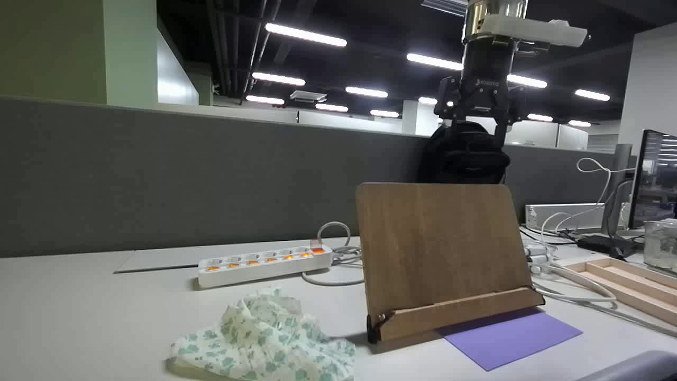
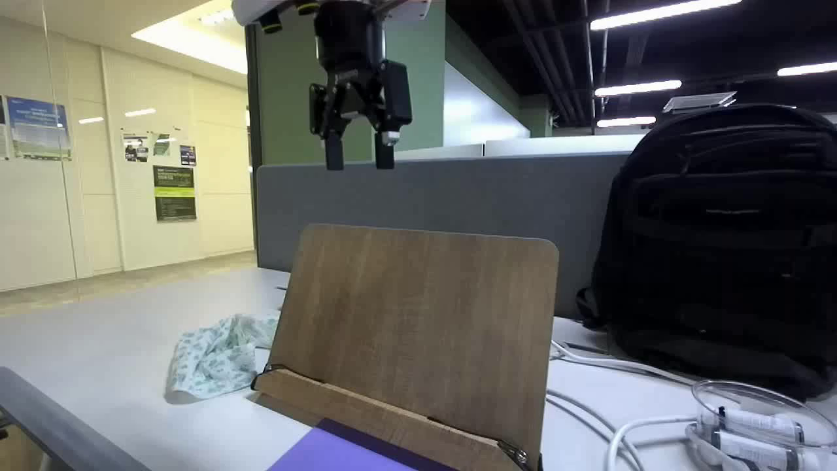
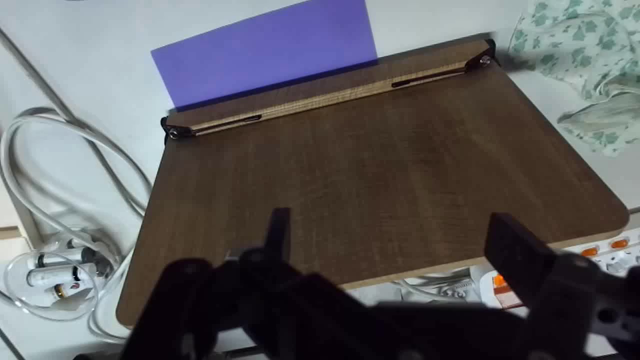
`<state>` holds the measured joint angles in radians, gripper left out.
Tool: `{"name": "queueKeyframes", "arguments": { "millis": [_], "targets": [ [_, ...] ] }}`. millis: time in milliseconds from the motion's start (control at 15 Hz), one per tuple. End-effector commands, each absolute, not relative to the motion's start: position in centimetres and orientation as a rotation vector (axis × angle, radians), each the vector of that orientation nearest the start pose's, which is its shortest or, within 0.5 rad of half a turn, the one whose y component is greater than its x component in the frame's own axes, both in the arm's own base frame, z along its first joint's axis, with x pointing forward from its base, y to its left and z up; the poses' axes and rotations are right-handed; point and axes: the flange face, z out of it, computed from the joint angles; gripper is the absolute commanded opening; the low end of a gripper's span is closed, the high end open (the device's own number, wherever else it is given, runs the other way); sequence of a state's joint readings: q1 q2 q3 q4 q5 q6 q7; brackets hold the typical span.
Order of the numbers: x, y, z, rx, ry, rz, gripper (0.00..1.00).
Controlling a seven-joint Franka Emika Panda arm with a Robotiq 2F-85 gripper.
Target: Put the towel on top of the wooden board
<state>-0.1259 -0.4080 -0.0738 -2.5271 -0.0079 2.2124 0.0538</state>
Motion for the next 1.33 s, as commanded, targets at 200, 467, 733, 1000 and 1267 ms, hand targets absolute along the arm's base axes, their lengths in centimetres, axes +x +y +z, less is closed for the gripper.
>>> {"name": "queueKeyframes", "arguments": {
  "millis": [200,467,733,1000,1267],
  "targets": [
    [41.0,-8.4,42.8,-3.099,0.380,-0.145,1.00],
    [41.0,-8.4,42.8,-3.099,0.380,-0.145,1.00],
    [40.7,-5.0,40.2,-3.157,0.204,-0.064,1.00],
    [39.1,2.5,35.9,-3.210,-0.174,0.015,1.00],
    [36.5,11.0,31.6,-3.220,-0.528,-0.051,1.00]
  ]
}}
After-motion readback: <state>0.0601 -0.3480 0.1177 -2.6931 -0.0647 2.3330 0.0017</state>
